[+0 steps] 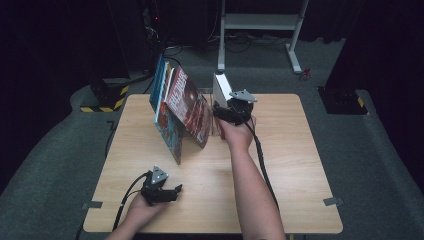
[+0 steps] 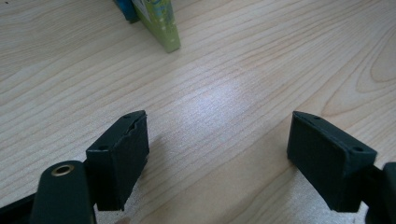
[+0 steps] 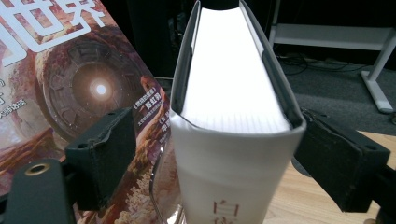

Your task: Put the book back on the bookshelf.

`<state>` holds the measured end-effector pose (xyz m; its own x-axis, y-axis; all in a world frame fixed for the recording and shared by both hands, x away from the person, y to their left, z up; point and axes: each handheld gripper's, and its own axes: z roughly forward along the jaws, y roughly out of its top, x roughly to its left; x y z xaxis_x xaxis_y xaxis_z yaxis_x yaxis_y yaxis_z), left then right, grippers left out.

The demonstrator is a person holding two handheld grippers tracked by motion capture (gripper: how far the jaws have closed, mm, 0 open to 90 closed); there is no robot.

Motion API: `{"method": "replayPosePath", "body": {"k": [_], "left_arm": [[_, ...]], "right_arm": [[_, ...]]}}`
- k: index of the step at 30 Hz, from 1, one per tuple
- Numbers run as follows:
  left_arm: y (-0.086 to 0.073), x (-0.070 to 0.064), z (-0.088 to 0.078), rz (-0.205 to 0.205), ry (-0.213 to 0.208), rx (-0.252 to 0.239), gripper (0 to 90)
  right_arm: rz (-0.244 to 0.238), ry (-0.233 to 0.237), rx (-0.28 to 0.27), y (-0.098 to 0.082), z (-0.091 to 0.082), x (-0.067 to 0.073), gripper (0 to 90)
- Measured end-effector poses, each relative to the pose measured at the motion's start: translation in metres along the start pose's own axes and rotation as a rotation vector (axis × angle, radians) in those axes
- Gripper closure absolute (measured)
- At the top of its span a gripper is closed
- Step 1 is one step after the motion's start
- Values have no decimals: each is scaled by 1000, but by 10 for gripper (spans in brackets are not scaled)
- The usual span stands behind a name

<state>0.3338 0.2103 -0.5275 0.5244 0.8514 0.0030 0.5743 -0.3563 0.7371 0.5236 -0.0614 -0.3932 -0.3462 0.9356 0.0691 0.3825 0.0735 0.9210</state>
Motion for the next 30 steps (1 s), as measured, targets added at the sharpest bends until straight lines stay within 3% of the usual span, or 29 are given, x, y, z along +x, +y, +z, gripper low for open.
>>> {"method": "replayPosePath", "body": {"k": [19, 30], "left_arm": [[0, 0, -1, 10, 9, 1, 210], [0, 0, 0, -2, 0, 2, 207]], "right_arm": [[-3, 47, 9, -15, -38, -10, 92], [-40, 87, 54, -48, -65, -17, 88]]}}
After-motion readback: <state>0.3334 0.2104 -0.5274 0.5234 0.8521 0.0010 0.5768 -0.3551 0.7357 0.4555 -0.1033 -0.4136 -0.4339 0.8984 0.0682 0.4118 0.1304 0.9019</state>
